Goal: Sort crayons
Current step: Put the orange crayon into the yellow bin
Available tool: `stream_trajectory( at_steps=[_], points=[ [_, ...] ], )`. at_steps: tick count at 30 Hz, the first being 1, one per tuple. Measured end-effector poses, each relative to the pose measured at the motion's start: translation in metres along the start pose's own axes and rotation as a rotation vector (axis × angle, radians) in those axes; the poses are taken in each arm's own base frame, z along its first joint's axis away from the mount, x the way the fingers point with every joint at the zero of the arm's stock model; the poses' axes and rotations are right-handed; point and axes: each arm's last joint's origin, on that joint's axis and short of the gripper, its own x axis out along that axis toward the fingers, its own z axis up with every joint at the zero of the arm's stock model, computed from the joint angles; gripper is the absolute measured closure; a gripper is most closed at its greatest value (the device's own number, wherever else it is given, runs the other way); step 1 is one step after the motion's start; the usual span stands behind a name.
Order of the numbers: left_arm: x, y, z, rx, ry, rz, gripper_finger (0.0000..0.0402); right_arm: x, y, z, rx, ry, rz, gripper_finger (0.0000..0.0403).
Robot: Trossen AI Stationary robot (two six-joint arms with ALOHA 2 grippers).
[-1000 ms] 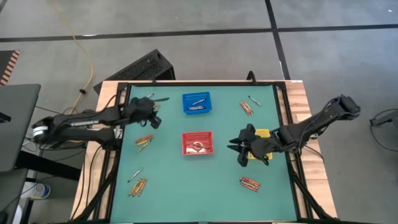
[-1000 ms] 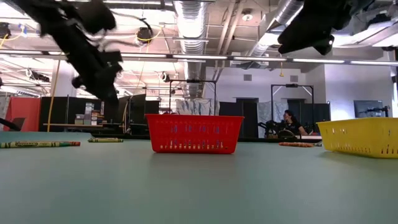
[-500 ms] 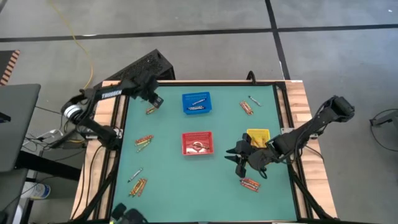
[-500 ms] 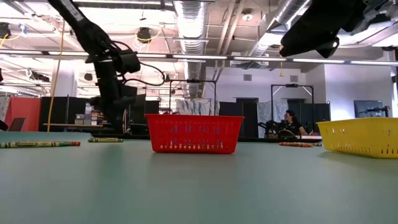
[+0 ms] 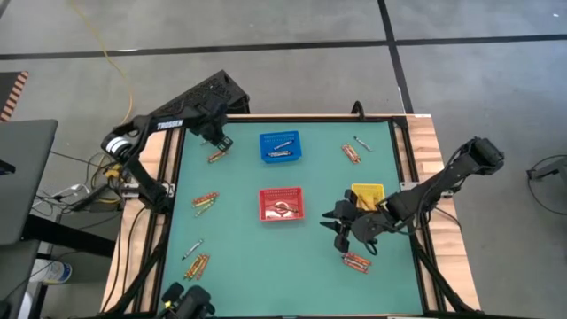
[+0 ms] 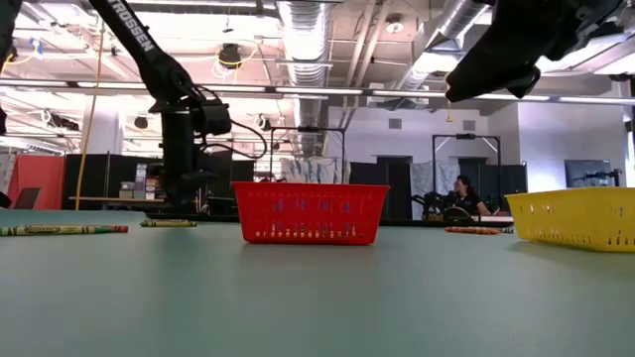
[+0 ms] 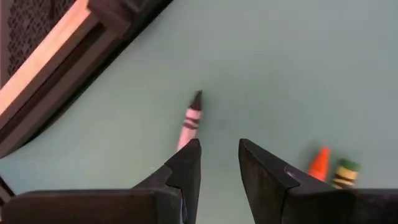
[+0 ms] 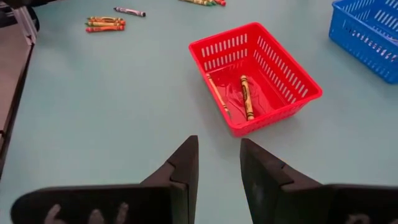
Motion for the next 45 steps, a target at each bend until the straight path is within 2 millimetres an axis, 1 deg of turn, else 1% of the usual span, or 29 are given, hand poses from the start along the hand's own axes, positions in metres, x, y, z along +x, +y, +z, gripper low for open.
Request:
stream_trajectory(
  at_steps=[4,6,9,14,17,21,25,28,30,34,36,39,43,45],
  points=[
    [-0.009,-0.006,0.000,0.018,-0.016,-0.032,0.0304,0.000,-0.001,0.000,-0.002,0.006,-0.005,0.0292],
    [-0.013,-0.012,-0.001,0.037,-0.015,-0.070,0.0304,0.001,-0.002,0.000,-0.001,0.009,-0.008,0.0292],
    [-0.015,-0.022,-0.002,0.071,-0.007,-0.110,0.0304,0.001,-0.002,-0.001,-0.006,0.014,-0.012,0.0292],
    [-0.018,-0.037,-0.003,0.133,0.003,-0.120,0.0304,0.001,-0.002,-0.001,-0.008,0.014,-0.012,0.0292],
    [-0.018,-0.040,-0.003,0.152,0.002,-0.123,0.0304,0.001,-0.002,-0.001,-0.008,0.014,-0.012,0.0292],
    [-0.018,-0.039,-0.006,0.153,0.029,-0.097,0.0304,0.001,-0.002,-0.001,-0.007,0.015,-0.009,0.0292],
    [-0.021,-0.043,-0.020,0.159,0.174,-0.130,0.0304,0.001,-0.002,-0.001,-0.006,0.020,-0.002,0.0292],
    [-0.026,-0.055,-0.031,0.197,0.277,-0.141,0.0304,0.001,-0.002,-0.001,-0.007,0.020,-0.001,0.0292],
    [-0.033,-0.064,-0.036,0.230,0.306,-0.140,0.0304,0.001,-0.002,-0.001,-0.014,0.020,-0.001,0.0292],
    [-0.054,-0.084,-0.044,0.274,0.274,-0.106,0.0304,0.001,-0.002,-0.001,-0.032,0.020,-0.001,0.0292],
    [-0.064,-0.092,-0.054,0.281,0.229,-0.108,0.0304,0.001,-0.002,-0.001,-0.033,0.020,-0.001,0.0292],
    [-0.075,-0.104,-0.077,0.288,0.186,-0.141,0.0304,0.001,-0.001,-0.002,-0.037,0.023,0.000,0.0292],
    [-0.076,-0.119,-0.108,0.292,0.096,-0.248,0.0304,0.001,0.000,-0.002,-0.063,0.022,0.008,0.0292],
    [-0.076,-0.124,-0.120,0.302,0.073,-0.281,0.0304,0.001,0.000,-0.002,-0.078,0.024,0.008,0.0292]
  ],
)
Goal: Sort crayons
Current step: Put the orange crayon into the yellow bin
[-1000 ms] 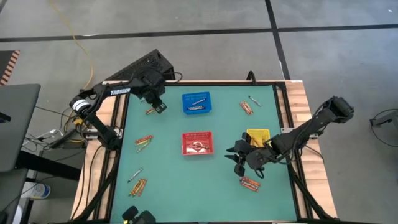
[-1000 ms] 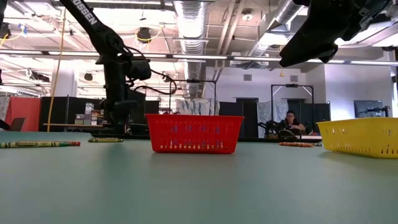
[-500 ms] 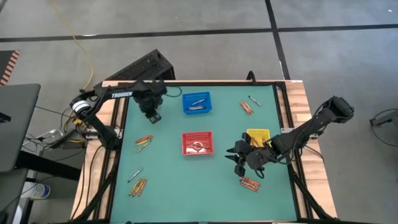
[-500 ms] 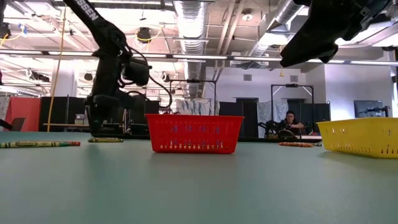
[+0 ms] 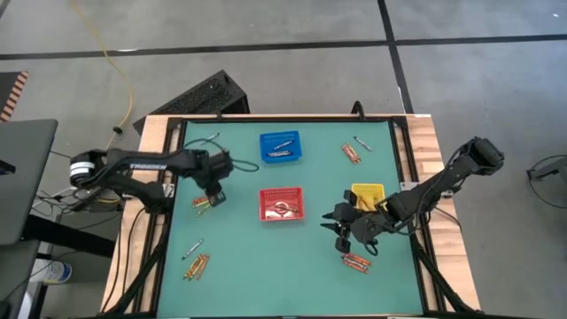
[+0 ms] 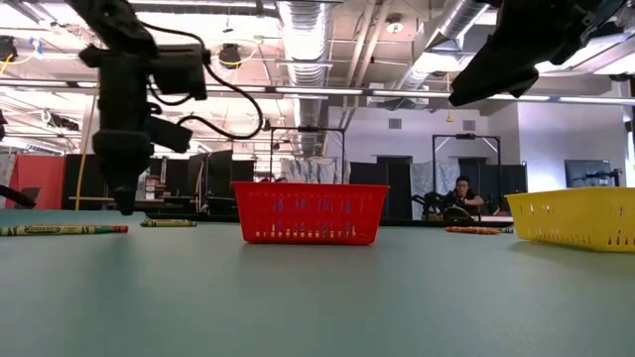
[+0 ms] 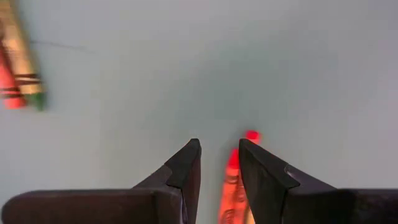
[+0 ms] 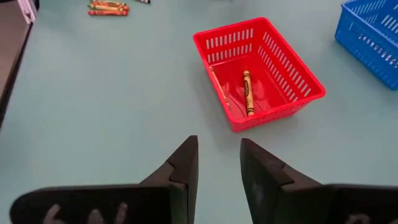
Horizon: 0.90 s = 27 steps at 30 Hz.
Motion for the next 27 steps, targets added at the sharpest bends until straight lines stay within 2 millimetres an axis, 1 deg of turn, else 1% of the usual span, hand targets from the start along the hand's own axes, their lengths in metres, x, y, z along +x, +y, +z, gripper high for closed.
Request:
stream_trajectory(
  at_steps=[4,8,14,17,20,27],
  points=[
    [-0.002,-0.008,-0.008,0.006,-0.041,-0.021,0.0304,0.000,-0.001,0.000,-0.006,-0.001,-0.003,0.0292],
    [-0.002,-0.011,-0.009,0.024,-0.041,-0.025,0.0304,0.001,-0.002,0.001,0.003,-0.002,-0.006,0.0292],
    [0.009,-0.019,-0.005,0.063,-0.036,-0.029,0.0304,0.001,0.000,0.004,0.021,-0.028,0.010,0.0292],
    [0.016,-0.023,-0.005,0.082,-0.018,0.001,0.0304,0.001,0.001,0.004,0.023,-0.031,0.014,0.0292],
    [0.020,-0.023,-0.005,0.089,-0.003,0.030,0.0304,0.001,0.001,0.004,0.023,-0.025,0.023,0.0292],
    [0.020,-0.023,-0.006,0.109,0.012,0.032,0.0304,0.001,0.001,0.004,0.024,-0.025,0.023,0.0292]
  ],
)
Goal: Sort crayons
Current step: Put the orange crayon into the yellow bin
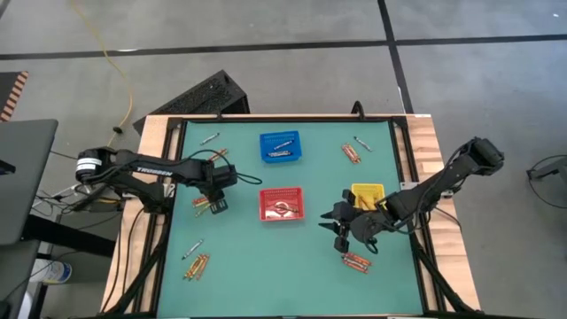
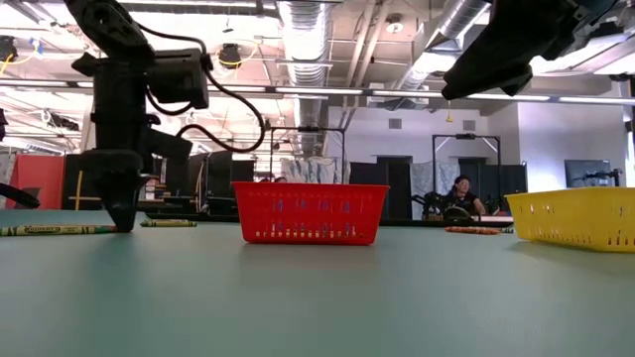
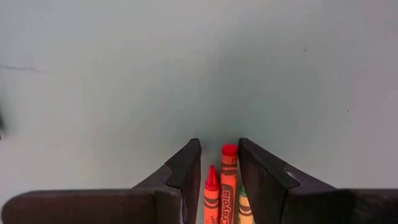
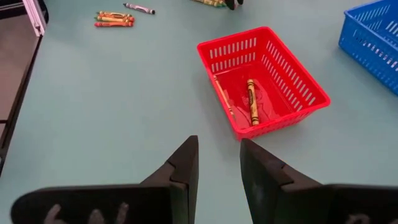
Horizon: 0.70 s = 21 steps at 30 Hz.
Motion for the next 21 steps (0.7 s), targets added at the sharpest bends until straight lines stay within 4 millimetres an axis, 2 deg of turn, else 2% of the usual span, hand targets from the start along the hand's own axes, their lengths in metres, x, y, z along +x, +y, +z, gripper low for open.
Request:
stream_trajectory(
  at_steps=[12,21],
  points=[
    [0.0028,0.0010,-0.0067,0.003,0.036,0.001,0.0309,-0.0001,0.0000,0.0000,0.000,0.000,0.000,0.0292],
    [0.0032,0.0003,-0.0046,0.008,0.014,-0.010,0.0393,-0.0001,0.0002,0.0002,0.017,-0.002,0.001,0.0292]
  ],
)
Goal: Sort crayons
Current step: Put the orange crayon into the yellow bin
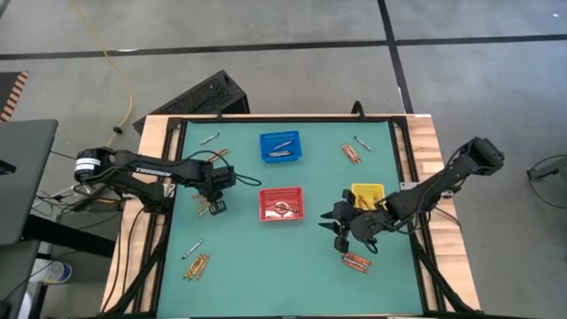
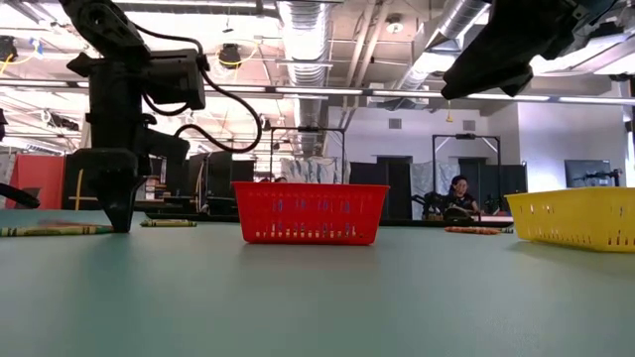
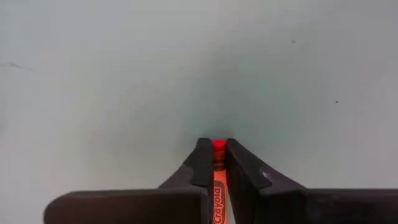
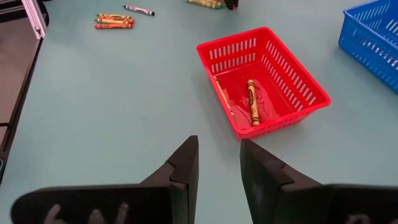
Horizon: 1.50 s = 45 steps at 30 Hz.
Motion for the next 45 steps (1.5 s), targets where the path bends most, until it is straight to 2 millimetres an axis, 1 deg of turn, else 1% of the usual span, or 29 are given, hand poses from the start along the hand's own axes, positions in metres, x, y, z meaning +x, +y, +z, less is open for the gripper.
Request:
stream_trajectory(
  at_steps=[4,7,10,13,14,16,18,22,27,30,32,35,39,41,45],
  points=[
    [0.000,0.000,0.002,0.023,-0.025,-0.002,0.0387,-0.001,0.001,-0.001,0.010,0.000,0.004,0.0292],
    [-0.004,-0.001,0.009,0.050,-0.056,0.009,0.0384,-0.001,0.002,-0.001,0.009,0.001,0.007,0.0292],
    [-0.017,-0.003,0.029,0.064,-0.178,0.014,0.0384,-0.001,0.002,-0.001,0.031,0.000,0.008,0.0292],
    [-0.026,-0.005,0.040,0.097,-0.234,0.002,0.0384,-0.001,0.002,-0.001,0.050,0.000,0.008,0.0292],
    [-0.031,-0.006,0.047,0.102,-0.277,-0.008,0.0384,-0.002,0.003,-0.001,0.055,0.001,0.011,0.0292],
    [-0.040,-0.009,0.060,0.112,-0.389,-0.062,0.0384,-0.003,0.004,-0.002,0.053,0.001,0.017,0.0292],
    [-0.045,-0.013,0.069,0.129,-0.492,-0.160,0.0384,-0.004,0.007,-0.003,0.050,-0.001,0.029,0.0292],
    [-0.057,-0.030,0.092,0.167,-0.786,-0.373,0.0384,-0.007,0.012,-0.006,0.040,-0.002,0.049,0.0292],
    [-0.058,-0.053,0.112,0.168,-1.018,-0.520,0.0384,-0.011,0.016,-0.009,0.024,-0.012,0.047,0.0292],
    [-0.054,-0.063,0.123,0.153,-1.070,-0.618,0.0384,-0.012,0.018,-0.010,0.016,-0.012,0.052,0.0292],
    [-0.049,-0.070,0.130,0.127,-1.065,-0.685,0.0384,-0.012,0.018,-0.010,0.010,-0.015,0.047,0.0292],
    [-0.050,-0.082,0.141,0.150,-1.096,-0.785,0.0384,-0.012,0.015,-0.009,-0.007,-0.051,-0.017,0.0292],
    [-0.061,-0.098,0.152,0.223,-1.139,-0.863,0.0384,-0.011,0.011,-0.005,-0.031,-0.129,-0.125,0.0292],
    [-0.068,-0.104,0.157,0.249,-1.173,-0.868,0.0384,-0.011,0.010,-0.004,-0.030,-0.145,-0.151,0.0292],
    [-0.077,-0.112,0.159,0.296,-1.224,-0.851,0.0384,-0.007,0.007,-0.002,-0.042,-0.204,-0.160,0.0292]
  ],
)
